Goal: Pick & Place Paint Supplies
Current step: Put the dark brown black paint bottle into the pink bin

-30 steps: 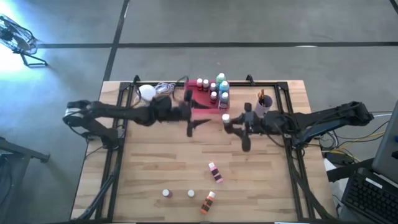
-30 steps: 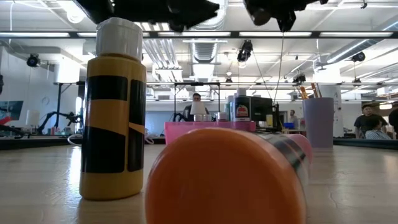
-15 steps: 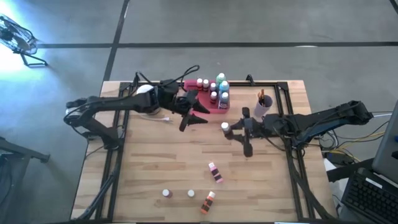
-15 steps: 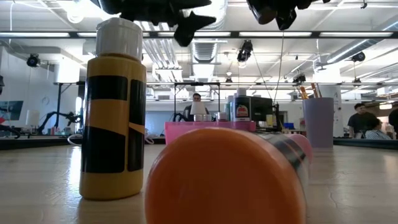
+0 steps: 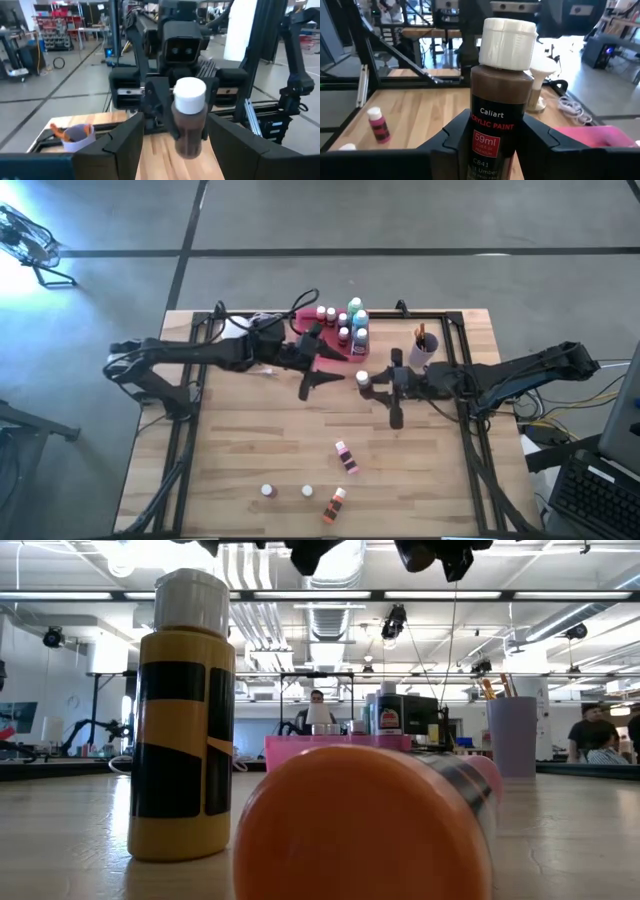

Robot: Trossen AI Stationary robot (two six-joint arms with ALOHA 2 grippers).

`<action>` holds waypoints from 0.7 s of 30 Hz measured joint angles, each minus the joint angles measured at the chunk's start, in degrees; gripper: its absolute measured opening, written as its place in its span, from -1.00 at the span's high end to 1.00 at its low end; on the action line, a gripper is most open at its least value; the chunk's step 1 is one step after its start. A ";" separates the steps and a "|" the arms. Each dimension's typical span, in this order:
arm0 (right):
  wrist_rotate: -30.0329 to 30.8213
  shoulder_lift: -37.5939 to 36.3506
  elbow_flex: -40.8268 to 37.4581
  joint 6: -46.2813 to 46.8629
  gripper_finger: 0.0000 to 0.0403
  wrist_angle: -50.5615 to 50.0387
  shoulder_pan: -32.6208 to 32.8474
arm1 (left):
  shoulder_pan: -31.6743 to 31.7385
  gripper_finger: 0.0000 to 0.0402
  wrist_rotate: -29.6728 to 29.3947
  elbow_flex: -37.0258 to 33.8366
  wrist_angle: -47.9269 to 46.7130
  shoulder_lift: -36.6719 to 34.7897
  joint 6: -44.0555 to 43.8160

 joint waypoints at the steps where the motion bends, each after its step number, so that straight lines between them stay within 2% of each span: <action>1: 0.21 0.00 0.00 -0.53 0.43 0.39 0.00 | -0.27 -0.11 -0.03 -0.01 0.83 0.31 0.05; 11: 0.41 -0.02 0.09 -5.35 0.42 6.49 -0.02 | -0.92 -0.11 0.12 0.50 10.43 4.01 -0.18; 21: 0.38 0.00 0.33 -6.41 0.39 6.89 -0.07 | -1.87 -0.11 1.88 5.25 10.93 7.02 -0.09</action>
